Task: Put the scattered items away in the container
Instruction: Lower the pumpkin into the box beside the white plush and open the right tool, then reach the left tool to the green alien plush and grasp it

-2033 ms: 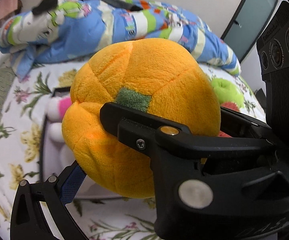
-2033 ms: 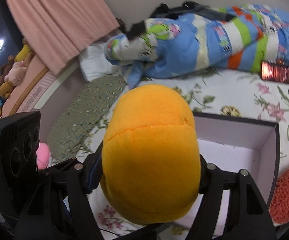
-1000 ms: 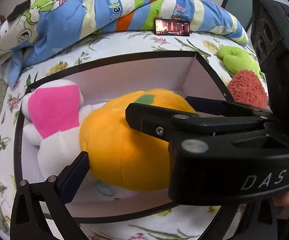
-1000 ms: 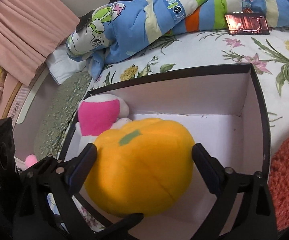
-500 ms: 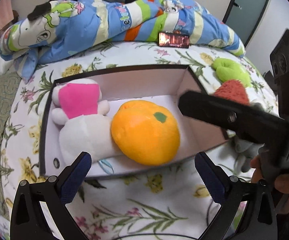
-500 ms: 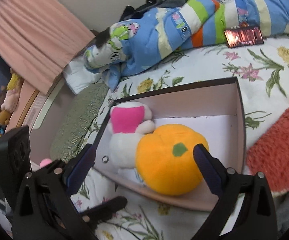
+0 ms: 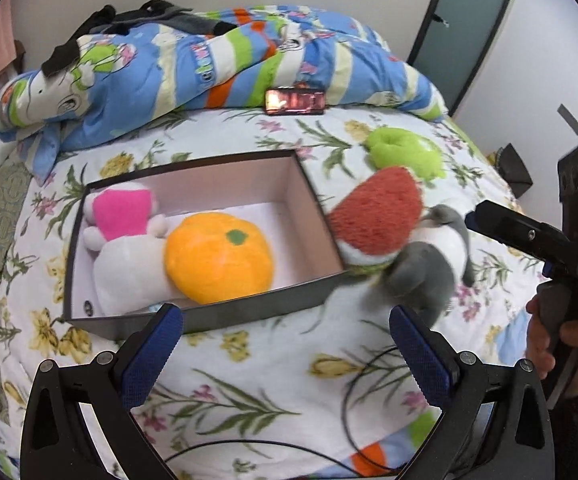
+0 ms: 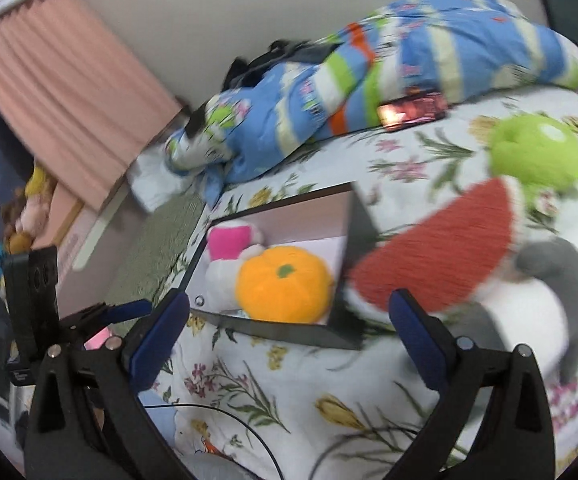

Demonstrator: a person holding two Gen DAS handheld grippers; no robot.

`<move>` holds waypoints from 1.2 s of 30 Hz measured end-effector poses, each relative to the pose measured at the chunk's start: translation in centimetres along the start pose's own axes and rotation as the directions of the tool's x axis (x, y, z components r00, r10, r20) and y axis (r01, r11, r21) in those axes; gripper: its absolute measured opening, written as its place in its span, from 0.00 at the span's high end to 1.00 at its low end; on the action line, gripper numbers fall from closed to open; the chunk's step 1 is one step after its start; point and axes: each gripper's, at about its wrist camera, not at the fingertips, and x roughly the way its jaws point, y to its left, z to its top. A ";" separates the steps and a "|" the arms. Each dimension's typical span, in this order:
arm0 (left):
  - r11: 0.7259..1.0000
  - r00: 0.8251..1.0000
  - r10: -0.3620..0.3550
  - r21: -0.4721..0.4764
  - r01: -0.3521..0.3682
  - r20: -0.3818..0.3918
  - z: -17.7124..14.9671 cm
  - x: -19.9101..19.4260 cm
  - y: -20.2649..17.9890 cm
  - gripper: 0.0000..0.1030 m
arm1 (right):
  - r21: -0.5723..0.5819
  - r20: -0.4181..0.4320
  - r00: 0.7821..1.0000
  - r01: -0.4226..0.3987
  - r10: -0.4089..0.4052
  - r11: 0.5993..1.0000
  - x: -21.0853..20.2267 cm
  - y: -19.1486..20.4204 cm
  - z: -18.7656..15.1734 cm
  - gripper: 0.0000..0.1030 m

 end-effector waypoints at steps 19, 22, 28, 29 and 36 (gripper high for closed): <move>0.983 0.979 -0.174 0.039 0.179 -0.107 7.0 8.7 -15.8 0.00 | 0.158 0.114 0.991 0.058 -0.077 0.986 -12.2 -16.7 0.9 0.01; 0.980 0.972 -0.190 0.031 0.196 -0.142 8.6 11.9 -17.6 0.00 | 0.192 0.112 0.991 0.049 -0.072 0.980 -12.0 -20.1 1.1 0.01; 0.973 0.957 -0.230 -0.029 0.229 -0.176 13.7 18.1 -20.8 0.00 | 0.244 0.130 0.991 -0.006 -0.026 0.970 -10.1 -26.3 2.2 0.03; 0.973 0.957 -0.231 -0.041 0.227 -0.176 14.7 18.9 -21.0 0.00 | 0.241 0.134 0.991 -0.017 -0.016 0.970 -9.6 -27.0 2.4 0.04; 0.941 0.947 -0.281 -0.235 0.242 -0.153 19.7 24.9 -18.9 0.00 | 0.206 0.131 0.990 -0.080 0.054 0.975 -4.0 -32.3 5.9 0.09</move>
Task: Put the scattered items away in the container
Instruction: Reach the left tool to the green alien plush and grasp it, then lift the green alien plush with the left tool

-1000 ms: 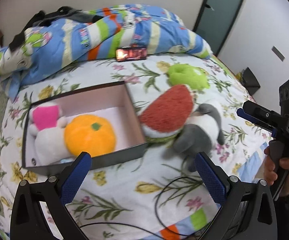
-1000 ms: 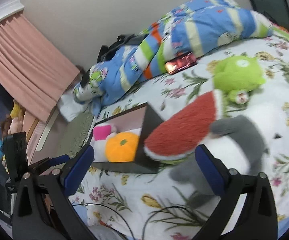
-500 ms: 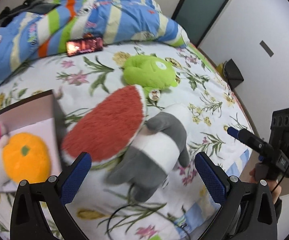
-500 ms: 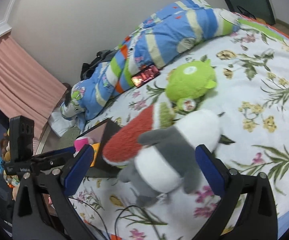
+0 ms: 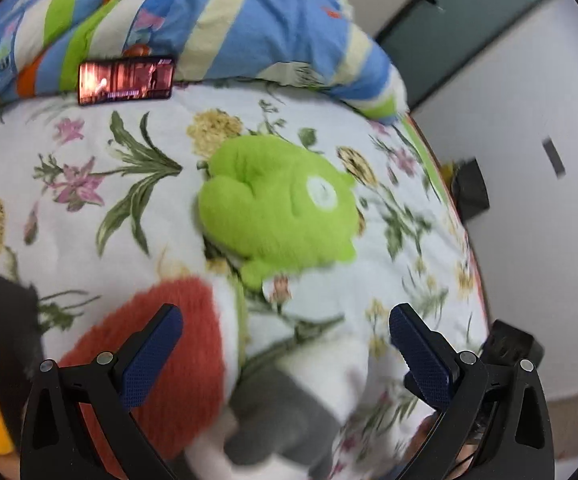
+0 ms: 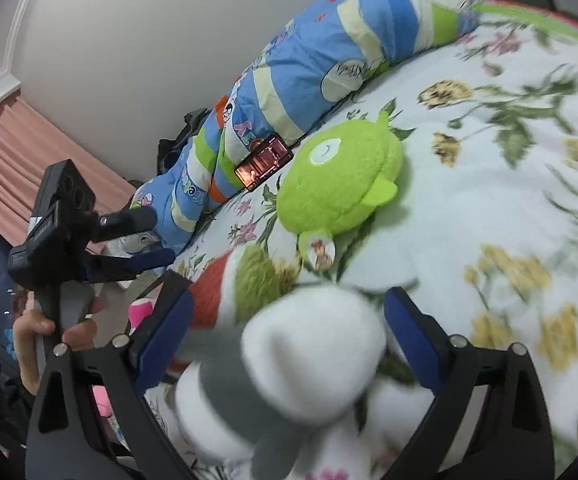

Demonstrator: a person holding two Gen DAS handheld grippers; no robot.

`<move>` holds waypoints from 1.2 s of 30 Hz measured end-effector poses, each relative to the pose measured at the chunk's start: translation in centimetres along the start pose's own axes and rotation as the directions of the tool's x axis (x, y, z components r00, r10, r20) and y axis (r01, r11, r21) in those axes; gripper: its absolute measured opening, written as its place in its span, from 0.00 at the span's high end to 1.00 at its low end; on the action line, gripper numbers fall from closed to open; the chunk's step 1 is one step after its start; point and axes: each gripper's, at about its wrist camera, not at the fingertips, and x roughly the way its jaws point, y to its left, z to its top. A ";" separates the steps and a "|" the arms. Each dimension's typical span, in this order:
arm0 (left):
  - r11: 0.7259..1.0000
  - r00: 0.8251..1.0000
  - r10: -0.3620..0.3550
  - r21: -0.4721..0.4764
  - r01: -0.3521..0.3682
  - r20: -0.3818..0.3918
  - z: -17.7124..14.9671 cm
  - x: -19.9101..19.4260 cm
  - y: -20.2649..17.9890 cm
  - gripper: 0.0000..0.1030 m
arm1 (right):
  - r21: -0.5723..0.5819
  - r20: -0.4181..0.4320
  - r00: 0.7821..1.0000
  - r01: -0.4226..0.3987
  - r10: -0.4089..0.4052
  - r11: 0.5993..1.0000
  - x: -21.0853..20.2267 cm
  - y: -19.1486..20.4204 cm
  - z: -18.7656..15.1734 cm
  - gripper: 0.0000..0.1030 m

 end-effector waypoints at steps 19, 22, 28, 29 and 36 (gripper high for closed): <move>0.901 0.958 -0.285 -0.335 0.274 0.019 6.4 13.8 10.6 0.00 | 0.163 0.093 0.993 -0.088 0.073 0.983 12.2 -9.6 7.5 0.15; 0.912 0.952 -0.307 -0.288 0.292 -0.008 6.8 14.5 9.4 0.00 | 0.135 0.085 0.994 -0.079 0.068 0.988 12.9 -9.0 7.2 0.14; 0.931 0.953 -0.302 -0.220 0.292 -0.010 6.8 15.5 7.7 0.00 | 0.076 0.078 0.996 -0.053 0.047 0.996 13.7 -7.8 6.7 0.14; 0.937 0.957 -0.290 -0.203 0.284 -0.002 6.7 15.5 7.5 0.00 | 0.073 0.088 0.996 -0.042 0.036 0.996 13.7 -7.8 6.6 0.16; 0.965 0.973 -0.226 -0.123 0.230 0.044 6.0 15.2 6.5 0.00 | 0.023 0.110 0.992 0.067 -0.069 0.997 14.0 -6.7 5.8 0.23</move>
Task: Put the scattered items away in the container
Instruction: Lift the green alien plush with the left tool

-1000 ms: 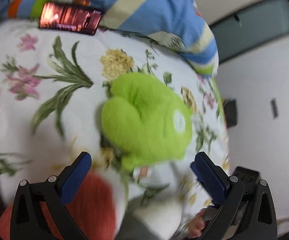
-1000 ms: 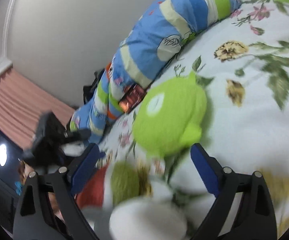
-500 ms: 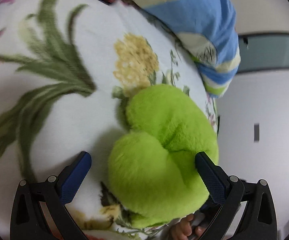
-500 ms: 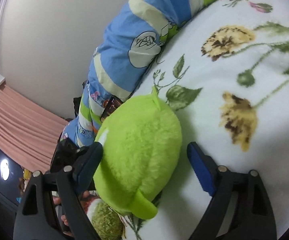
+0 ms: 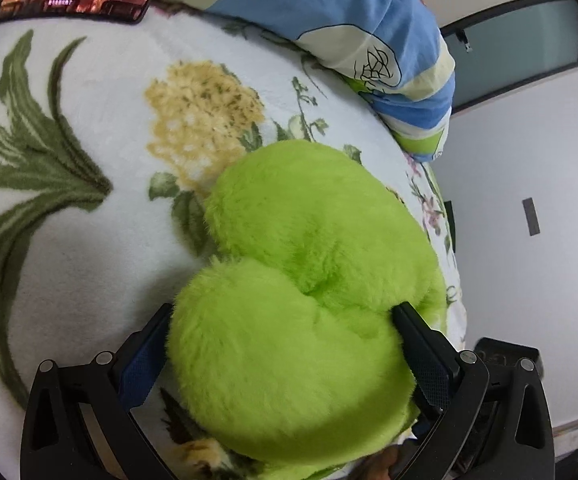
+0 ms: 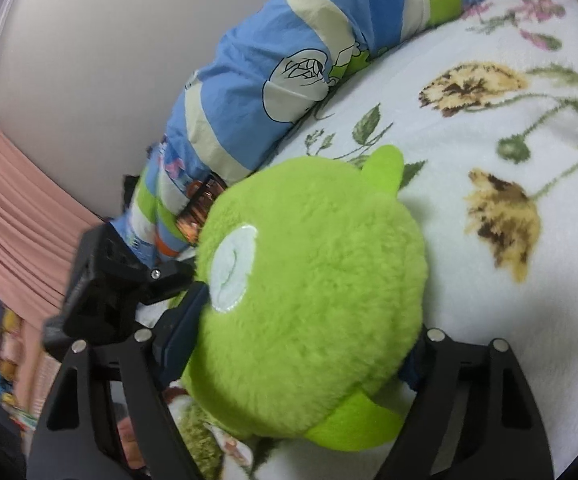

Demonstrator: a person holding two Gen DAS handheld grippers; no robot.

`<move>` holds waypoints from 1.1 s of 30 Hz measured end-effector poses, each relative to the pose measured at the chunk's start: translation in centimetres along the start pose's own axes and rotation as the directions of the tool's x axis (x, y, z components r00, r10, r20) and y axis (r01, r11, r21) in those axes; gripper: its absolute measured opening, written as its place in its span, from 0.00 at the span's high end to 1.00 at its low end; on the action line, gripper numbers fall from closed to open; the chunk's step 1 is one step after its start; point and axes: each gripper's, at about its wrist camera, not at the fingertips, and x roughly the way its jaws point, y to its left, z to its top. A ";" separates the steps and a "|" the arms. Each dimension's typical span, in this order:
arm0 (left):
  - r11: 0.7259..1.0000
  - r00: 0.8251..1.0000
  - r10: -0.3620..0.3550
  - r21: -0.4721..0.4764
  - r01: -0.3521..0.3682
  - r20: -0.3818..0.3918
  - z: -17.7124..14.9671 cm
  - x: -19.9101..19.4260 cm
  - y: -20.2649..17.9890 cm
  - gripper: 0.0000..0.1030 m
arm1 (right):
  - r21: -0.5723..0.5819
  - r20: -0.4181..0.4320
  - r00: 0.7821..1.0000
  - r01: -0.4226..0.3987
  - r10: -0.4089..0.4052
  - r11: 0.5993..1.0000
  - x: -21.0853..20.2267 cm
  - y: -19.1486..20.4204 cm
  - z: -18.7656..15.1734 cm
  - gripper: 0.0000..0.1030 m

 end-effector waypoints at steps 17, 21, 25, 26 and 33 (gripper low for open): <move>0.969 0.991 0.018 0.243 -0.051 0.133 -2.9 -3.9 -5.7 0.00 | -0.141 0.039 0.999 -0.012 0.018 0.990 -3.3 4.3 -0.3 0.31; 0.986 0.997 0.063 0.149 -0.070 0.053 -2.8 -1.8 -3.5 0.00 | -0.070 0.004 1.000 -0.004 0.004 0.998 -2.7 2.6 -1.5 0.32; 0.997 0.998 -0.068 -0.040 0.068 0.016 -1.6 -1.2 0.5 0.00 | 0.034 0.007 0.998 -0.061 0.061 0.998 -1.9 -0.1 -2.3 0.32; 0.992 0.995 -0.099 -0.081 0.099 -0.004 -1.4 -0.9 1.4 0.00 | 0.037 0.012 0.998 -0.069 0.069 0.997 -1.9 -0.2 -2.4 0.32; 0.970 0.984 -0.178 -0.166 0.180 0.031 -1.2 -1.2 3.8 0.00 | 0.012 0.003 0.997 -0.081 0.081 0.997 -1.5 -0.1 -2.3 0.28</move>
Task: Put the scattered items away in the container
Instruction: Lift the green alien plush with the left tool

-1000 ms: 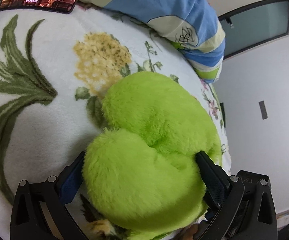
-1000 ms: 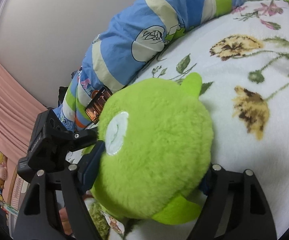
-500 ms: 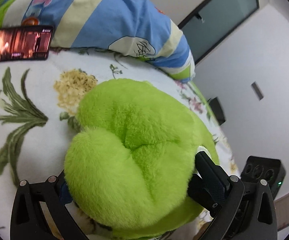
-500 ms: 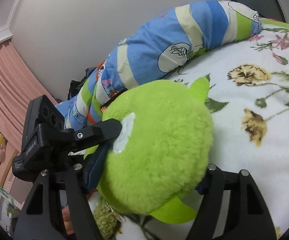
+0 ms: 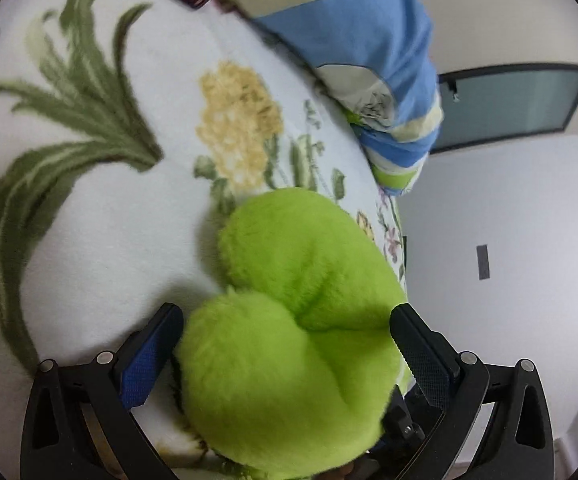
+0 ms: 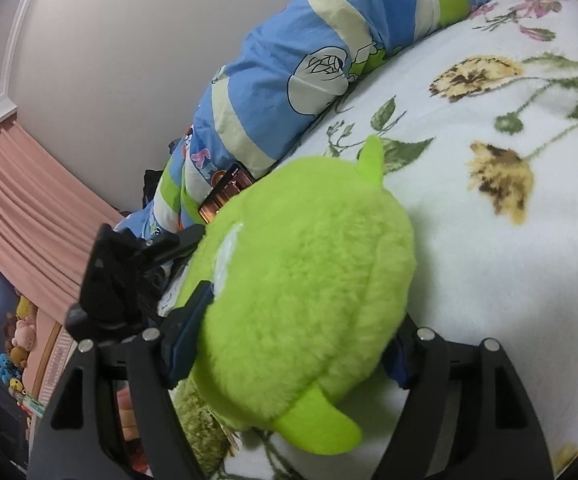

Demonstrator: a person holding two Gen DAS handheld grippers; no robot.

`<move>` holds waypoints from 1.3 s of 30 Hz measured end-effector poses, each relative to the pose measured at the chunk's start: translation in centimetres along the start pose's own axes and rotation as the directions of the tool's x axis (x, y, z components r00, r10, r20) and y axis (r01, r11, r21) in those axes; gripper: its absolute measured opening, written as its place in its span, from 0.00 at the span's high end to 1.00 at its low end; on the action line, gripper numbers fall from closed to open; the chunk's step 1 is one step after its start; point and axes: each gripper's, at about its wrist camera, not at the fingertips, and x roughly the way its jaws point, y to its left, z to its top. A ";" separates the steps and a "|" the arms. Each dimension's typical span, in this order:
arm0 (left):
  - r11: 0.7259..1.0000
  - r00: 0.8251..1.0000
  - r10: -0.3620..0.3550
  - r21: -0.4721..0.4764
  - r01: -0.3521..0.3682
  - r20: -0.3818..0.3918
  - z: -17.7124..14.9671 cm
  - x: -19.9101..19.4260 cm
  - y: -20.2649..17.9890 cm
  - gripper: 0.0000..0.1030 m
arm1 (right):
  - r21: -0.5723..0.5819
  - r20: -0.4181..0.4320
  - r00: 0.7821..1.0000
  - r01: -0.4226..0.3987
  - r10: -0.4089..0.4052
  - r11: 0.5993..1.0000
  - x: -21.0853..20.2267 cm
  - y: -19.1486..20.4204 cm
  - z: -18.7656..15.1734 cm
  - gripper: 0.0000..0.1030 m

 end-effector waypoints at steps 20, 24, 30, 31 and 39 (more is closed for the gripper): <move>0.973 0.994 -0.028 0.225 0.052 -0.109 -1.9 2.2 -3.9 0.00 | -0.068 0.018 1.000 0.019 -0.018 0.998 0.6 1.0 -0.5 0.23; 0.958 0.991 -0.096 0.262 0.117 -0.092 -2.3 1.0 -4.7 0.01 | -0.112 0.029 0.999 0.033 -0.030 0.993 -0.3 3.0 -0.9 0.27; 0.918 0.994 -0.109 0.382 0.104 -0.010 -4.2 -3.0 -8.6 0.02 | -0.197 0.072 0.997 0.039 -0.026 0.980 -3.4 6.6 -1.2 0.29; 0.897 0.996 -0.084 0.437 0.068 0.015 -4.8 -3.9 -10.3 0.02 | -0.202 0.079 0.997 0.040 -0.024 0.979 -4.0 7.0 -1.2 0.29; 0.867 0.990 -0.142 0.485 0.115 0.020 -6.0 -9.3 -16.5 0.02 | -0.321 0.077 0.993 0.112 -0.092 0.940 -8.8 14.0 2.5 0.29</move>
